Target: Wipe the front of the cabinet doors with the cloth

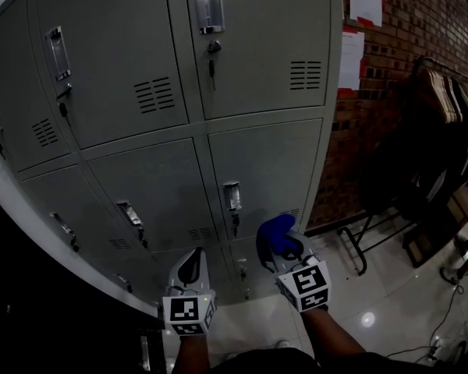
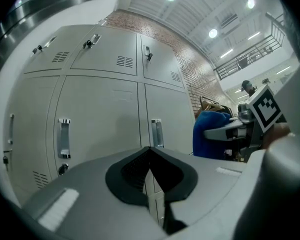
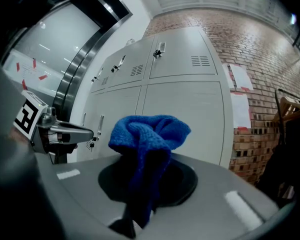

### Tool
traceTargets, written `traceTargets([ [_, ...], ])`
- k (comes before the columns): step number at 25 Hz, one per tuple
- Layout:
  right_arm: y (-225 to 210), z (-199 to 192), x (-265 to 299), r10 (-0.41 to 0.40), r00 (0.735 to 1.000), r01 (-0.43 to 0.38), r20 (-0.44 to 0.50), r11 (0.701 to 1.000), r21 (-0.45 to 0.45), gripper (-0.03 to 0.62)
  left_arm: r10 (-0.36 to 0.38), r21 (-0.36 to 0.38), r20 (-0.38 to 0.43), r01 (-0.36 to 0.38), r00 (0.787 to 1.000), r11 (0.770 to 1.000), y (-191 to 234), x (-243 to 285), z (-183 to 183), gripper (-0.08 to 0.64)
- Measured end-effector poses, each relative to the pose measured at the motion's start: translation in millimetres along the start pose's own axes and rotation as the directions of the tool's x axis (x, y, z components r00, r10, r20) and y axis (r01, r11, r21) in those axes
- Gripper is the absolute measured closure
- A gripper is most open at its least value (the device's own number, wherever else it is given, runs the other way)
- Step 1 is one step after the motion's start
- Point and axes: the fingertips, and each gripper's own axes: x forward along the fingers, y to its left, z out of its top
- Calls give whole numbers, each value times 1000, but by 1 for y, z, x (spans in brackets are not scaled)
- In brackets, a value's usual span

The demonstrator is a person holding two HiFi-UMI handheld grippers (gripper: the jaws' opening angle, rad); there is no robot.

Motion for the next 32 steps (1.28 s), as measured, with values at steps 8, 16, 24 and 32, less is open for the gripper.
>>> traceTargets([
  [8, -4, -7, 0, -6, 1000, 6, -6, 1000, 19, 541, -20, 3, 13, 20, 1000, 1000, -10, 7, 6, 546],
  [16, -5, -6, 0, -6, 1000, 6, -2, 1000, 15, 541, -20, -2, 13, 20, 1000, 1000, -15, 9, 5, 546],
  [24, -4, -8, -3, -4, 1000, 4, 3, 1000, 16, 541, -23, -5, 11, 23, 1000, 1000, -19, 10, 3, 546],
  [32, -1, -7, -3, -2, 1000, 2, 21, 1000, 6, 540, -25, -9, 15, 25, 1000, 1000, -19, 12, 4, 546],
])
